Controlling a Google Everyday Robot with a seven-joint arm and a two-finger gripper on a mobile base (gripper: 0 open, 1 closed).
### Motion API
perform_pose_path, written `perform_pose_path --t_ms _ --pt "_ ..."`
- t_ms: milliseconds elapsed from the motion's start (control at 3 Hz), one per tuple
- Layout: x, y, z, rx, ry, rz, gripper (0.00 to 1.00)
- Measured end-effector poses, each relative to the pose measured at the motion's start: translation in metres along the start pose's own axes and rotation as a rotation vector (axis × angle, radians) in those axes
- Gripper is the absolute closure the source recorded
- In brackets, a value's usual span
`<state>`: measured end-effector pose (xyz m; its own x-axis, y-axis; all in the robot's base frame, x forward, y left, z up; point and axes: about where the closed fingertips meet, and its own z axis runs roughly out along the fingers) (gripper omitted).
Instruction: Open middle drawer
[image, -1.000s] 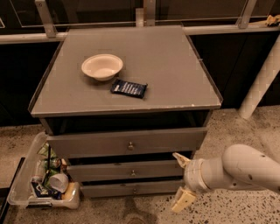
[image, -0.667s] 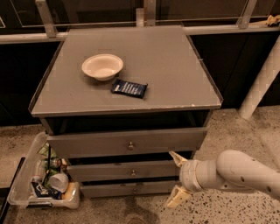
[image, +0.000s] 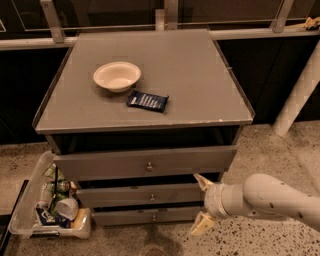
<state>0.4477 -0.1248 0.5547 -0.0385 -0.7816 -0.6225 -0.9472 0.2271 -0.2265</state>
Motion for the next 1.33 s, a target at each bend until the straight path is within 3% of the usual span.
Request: perform_pose_path --t_ms 667,1000,1333 --pt "0.098 -0.035 0.024 0.122 0.084 -0.045 0.0" --pt "0.129 -0.04 0.036 0.121 0.055 -0.089 0.0" --pt "0.128 -0.034 0.057 0.011 -0.027 -0.178 0.0"
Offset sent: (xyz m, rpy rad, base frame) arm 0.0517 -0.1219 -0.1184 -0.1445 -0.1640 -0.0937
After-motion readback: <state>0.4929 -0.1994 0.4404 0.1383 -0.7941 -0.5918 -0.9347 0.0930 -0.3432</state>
